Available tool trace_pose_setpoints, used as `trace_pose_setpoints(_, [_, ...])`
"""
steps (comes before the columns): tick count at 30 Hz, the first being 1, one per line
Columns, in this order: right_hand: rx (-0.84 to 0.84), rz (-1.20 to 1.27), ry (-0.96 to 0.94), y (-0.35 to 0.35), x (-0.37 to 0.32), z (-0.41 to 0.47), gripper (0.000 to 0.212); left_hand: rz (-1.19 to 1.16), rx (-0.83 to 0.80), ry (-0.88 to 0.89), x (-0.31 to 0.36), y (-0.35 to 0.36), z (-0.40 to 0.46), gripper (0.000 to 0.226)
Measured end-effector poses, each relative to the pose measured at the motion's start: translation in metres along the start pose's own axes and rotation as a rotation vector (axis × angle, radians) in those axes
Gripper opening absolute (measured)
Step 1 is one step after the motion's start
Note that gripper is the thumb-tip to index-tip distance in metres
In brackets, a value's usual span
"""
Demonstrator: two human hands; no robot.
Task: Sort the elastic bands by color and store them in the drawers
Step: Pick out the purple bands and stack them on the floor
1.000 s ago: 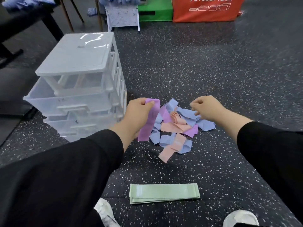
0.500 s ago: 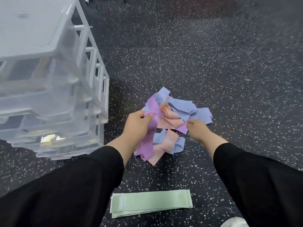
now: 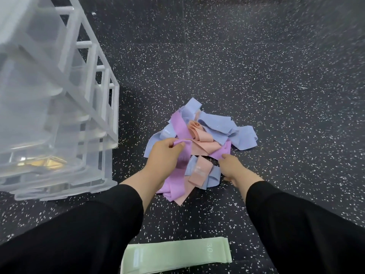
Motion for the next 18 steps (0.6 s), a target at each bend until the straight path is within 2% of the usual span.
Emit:
trace_pose_setpoints(2, [-0.005, -0.016, -0.002, -0.003, -0.002, -0.002, 0.038, -0.002, 0.005, 0.0, 0.001, -0.002, 0.001, 0.021])
trace_pose_setpoints(3, [-0.035, -0.125, -0.03, -0.002, -0.009, -0.006, 0.037, -0.005, 0.004, -0.002, 0.001, -0.002, 0.001, 0.021])
trace_pose_setpoints(4, [-0.057, -0.123, -0.034, -0.001, -0.011, -0.008, 0.034, -0.007, 0.0, -0.005, 0.002, -0.002, 0.0, 0.022])
trace_pose_setpoints(5, [-0.059, -0.009, -0.026, 0.0, -0.011, -0.011, 0.029, -0.01, -0.003, -0.006, 0.002, -0.001, -0.001, 0.025])
trace_pose_setpoints(6, [-0.017, 0.171, -0.025, -0.002, -0.009, -0.014, 0.021, -0.015, -0.005, -0.006, 0.002, -0.002, -0.002, 0.029])
trace_pose_setpoints(7, [0.101, 0.206, -0.065, -0.011, -0.007, -0.013, 0.019, -0.017, -0.003, -0.007, 0.001, -0.002, -0.002, 0.032])
trace_pose_setpoints(9, [0.23, 0.193, -0.092, -0.021, -0.012, -0.017, 0.025, -0.015, -0.001, -0.01, 0.003, -0.002, -0.005, 0.031])
trace_pose_setpoints(11, [0.304, 0.276, -0.072, -0.028, -0.02, -0.03, 0.007, -0.019, 0.0, -0.009, 0.003, -0.001, -0.006, 0.026])
trace_pose_setpoints(13, [0.317, 0.311, -0.061, -0.034, -0.026, -0.034, 0.02, -0.022, 0.011, -0.009, 0.003, -0.001, -0.006, 0.023])
trace_pose_setpoints(16, [0.279, 0.243, -0.045, -0.042, -0.032, -0.032, 0.011, 0.002, 0.018, 0.008, 0.009, -0.001, -0.01, 0.022])
trace_pose_setpoints(18, [0.275, 0.32, -0.136, -0.052, -0.045, -0.034, 0.019, 0.008, 0.031, 0.032, 0.014, -0.003, -0.013, 0.024])
Point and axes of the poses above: each hand's wrist, its own z-axis towards the middle knuckle, its own y-axis out of the palm, x = y × z, the point moved 6 cm from there along z, towards the middle knuckle, and after that the axes turned 5 degrees about -x, right-handed, at the moved point
